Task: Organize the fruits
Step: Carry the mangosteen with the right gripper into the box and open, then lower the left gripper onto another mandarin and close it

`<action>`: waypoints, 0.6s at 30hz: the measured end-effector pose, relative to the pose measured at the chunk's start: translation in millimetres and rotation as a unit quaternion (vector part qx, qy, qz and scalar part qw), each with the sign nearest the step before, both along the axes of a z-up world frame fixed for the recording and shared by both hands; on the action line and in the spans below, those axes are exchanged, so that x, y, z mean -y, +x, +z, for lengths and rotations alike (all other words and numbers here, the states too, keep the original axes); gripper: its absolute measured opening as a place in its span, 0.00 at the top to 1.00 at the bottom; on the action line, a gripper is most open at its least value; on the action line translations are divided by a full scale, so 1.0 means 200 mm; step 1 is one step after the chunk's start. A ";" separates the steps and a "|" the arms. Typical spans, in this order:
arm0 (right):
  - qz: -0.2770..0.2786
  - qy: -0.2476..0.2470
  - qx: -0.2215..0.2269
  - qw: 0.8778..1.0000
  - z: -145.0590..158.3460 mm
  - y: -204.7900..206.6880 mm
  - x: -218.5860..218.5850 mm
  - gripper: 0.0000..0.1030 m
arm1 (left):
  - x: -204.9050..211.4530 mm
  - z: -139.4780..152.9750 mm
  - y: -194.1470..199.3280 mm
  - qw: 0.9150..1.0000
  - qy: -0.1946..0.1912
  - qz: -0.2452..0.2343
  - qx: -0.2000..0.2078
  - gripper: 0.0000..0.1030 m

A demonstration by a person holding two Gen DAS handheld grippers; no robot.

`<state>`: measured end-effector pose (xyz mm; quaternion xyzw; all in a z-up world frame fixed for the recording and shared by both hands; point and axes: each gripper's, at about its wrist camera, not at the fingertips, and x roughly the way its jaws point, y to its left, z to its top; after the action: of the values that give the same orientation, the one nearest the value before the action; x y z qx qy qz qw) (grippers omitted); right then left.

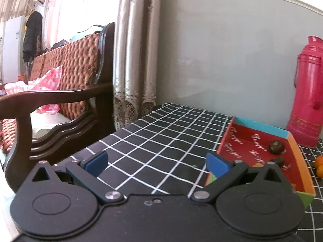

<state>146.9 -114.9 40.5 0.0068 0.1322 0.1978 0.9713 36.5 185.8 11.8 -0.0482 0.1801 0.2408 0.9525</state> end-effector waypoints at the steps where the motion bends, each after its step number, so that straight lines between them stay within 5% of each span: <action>1: -0.012 0.010 -0.008 1.000 0.00 0.01 0.06 0.00 | 0.02 0.00 0.00 1.000 0.001 -0.003 0.002 0.06; 9: -0.089 0.055 -0.014 0.994 0.07 0.01 0.46 0.00 | 0.22 0.02 0.07 0.998 -0.003 -0.057 0.011 0.06; 18: -0.111 0.026 -0.033 0.993 0.00 -0.05 0.73 0.00 | 0.57 0.02 0.16 0.990 0.004 -0.137 0.024 0.06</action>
<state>137.6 -259.9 41.2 0.0537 0.1572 0.0915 0.9819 68.4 71.1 16.7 -0.0251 0.1611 0.1079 0.9807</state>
